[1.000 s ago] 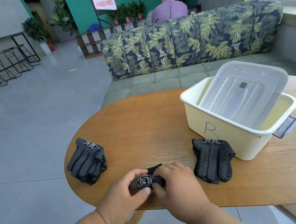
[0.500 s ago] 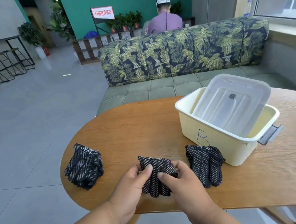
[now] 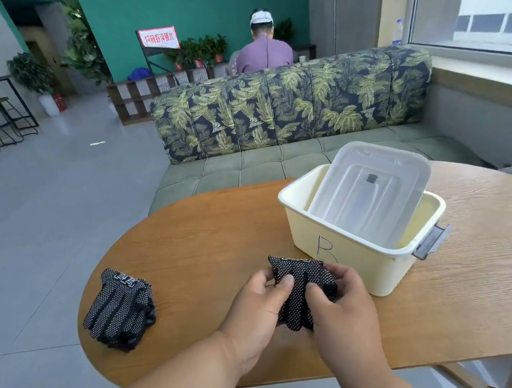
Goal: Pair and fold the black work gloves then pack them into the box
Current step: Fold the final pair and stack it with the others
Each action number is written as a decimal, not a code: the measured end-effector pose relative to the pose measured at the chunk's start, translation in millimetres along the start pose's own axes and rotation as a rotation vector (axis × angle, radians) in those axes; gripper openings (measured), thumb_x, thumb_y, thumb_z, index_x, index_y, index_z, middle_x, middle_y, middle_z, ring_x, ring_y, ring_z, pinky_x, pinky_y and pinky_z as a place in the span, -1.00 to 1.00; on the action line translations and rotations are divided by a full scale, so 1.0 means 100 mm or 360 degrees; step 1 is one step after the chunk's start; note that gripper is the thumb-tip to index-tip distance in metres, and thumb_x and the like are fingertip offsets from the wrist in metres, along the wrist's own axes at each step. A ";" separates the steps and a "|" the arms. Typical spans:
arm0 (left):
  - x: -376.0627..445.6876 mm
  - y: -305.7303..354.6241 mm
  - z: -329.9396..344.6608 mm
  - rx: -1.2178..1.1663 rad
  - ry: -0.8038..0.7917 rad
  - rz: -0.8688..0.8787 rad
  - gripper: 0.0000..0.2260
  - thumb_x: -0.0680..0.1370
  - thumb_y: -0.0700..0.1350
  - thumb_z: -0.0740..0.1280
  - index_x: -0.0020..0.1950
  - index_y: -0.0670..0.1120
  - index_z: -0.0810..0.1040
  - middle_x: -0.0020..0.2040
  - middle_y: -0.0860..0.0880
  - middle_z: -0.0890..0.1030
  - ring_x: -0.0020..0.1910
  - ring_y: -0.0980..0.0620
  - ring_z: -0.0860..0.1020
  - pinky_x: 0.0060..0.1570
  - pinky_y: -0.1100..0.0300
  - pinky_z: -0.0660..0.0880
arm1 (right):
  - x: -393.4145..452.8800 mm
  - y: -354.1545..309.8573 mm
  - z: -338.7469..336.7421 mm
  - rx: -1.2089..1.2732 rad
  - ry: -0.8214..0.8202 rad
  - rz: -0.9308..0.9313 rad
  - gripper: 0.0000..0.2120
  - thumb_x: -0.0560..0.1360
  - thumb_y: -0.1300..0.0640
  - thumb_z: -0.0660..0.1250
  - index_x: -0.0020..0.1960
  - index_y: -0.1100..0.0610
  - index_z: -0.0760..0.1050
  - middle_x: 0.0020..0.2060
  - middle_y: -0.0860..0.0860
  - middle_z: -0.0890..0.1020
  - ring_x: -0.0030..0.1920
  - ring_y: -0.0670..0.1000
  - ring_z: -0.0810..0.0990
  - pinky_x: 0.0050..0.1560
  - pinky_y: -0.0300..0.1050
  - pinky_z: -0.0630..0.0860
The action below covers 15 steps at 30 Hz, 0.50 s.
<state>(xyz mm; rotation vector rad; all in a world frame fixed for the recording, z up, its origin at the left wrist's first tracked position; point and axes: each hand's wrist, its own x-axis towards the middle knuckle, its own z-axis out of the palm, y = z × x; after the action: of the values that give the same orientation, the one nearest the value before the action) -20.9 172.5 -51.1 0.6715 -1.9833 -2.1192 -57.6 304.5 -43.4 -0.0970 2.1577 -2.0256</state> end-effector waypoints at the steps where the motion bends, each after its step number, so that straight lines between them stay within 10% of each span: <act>1: 0.05 0.00 0.08 -0.0021 -0.0008 -0.0001 -0.77 0.68 -0.10 0.32 0.33 -0.09 0.53 0.15 -0.08 0.73 0.17 -0.03 0.69 0.14 0.04 0.61 | 0.02 -0.01 -0.04 0.0031 0.0107 0.0032 -0.73 0.43 -0.01 0.41 0.11 -0.20 0.52 -0.12 -0.08 0.69 -0.08 -0.02 0.69 0.05 0.17 0.65; 7: 0.34 -0.10 0.42 0.0057 0.0105 -0.0044 -0.69 0.60 0.01 0.42 0.29 -0.08 0.55 0.10 -0.03 0.75 0.14 -0.03 0.70 0.29 -0.12 0.57 | 0.13 0.03 -0.23 0.0105 0.0421 0.0449 -0.36 0.25 -0.23 0.29 0.32 -0.18 0.37 0.23 -0.08 0.40 0.35 0.12 0.41 0.40 0.25 0.43; 15: 0.39 -0.13 0.53 0.0651 0.0455 -0.0224 -0.36 0.40 0.32 0.44 0.35 0.06 0.35 0.21 0.05 0.58 0.15 -0.02 0.60 0.18 0.07 0.52 | 0.30 0.16 -0.19 0.0397 0.0156 0.0704 -0.11 0.26 -0.18 0.42 0.54 -0.04 0.23 0.28 0.01 0.54 0.24 0.11 0.58 0.32 0.16 0.54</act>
<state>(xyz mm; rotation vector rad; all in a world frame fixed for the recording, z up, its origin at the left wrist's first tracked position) -76.0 205.5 -71.1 1.1382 -2.2695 -1.5733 -89.5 319.1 -60.5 0.4772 1.7537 -2.0353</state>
